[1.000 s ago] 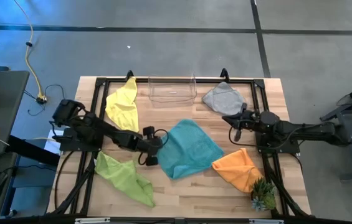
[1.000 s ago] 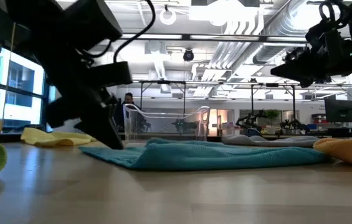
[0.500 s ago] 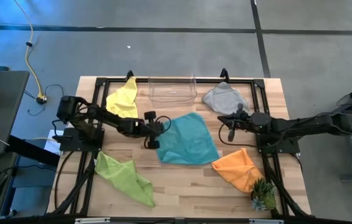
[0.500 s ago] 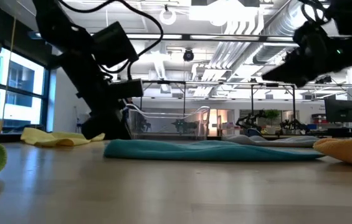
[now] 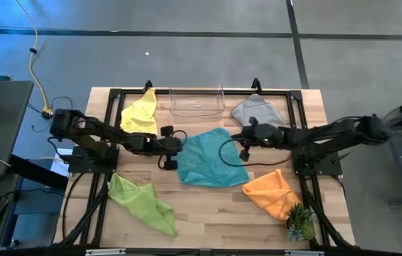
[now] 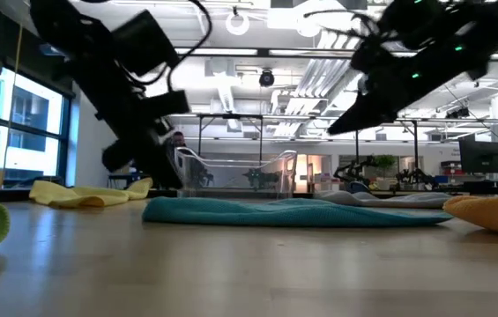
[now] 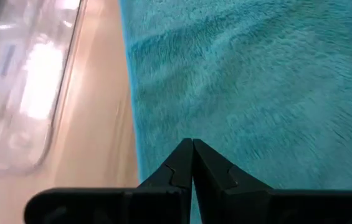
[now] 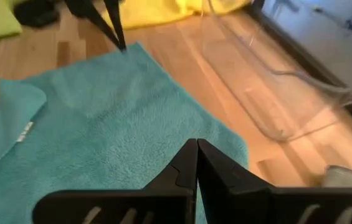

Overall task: Fold microfiber towels
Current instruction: Fold the blue towel

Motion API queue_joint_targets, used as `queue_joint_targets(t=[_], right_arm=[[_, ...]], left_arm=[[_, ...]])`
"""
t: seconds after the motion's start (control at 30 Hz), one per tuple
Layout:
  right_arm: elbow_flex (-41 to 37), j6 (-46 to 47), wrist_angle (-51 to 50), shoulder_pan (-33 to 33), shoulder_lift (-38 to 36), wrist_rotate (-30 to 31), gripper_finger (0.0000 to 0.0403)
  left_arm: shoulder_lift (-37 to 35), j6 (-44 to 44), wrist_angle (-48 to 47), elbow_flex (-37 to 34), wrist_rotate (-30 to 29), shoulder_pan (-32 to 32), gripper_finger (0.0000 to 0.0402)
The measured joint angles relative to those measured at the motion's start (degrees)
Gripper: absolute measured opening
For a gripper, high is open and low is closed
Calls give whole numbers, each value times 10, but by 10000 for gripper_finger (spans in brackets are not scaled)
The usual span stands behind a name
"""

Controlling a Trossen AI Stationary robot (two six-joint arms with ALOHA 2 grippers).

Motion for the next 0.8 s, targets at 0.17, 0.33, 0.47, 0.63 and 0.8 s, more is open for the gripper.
queue_joint_targets(t=[0.17, 0.33, 0.47, 0.63, 0.8], right_arm=[[56, -2, -29, -33, 90, -26, 0], [119, -25, -93, -60, 171, -28, 0], [157, -31, -130, -72, 230, -34, 0], [193, -20, -186, -76, 282, -27, 0], [206, 36, -235, -73, 292, -6, 0]], left_arm=[[-50, -58, 36, -46, 43, -32, 0], [-34, -87, 126, -82, 23, -68, 0], [-1, -98, 131, -84, -8, -81, 0], [29, -96, 143, -85, -22, -86, 0], [47, -89, 147, -84, -60, -79, 0]])
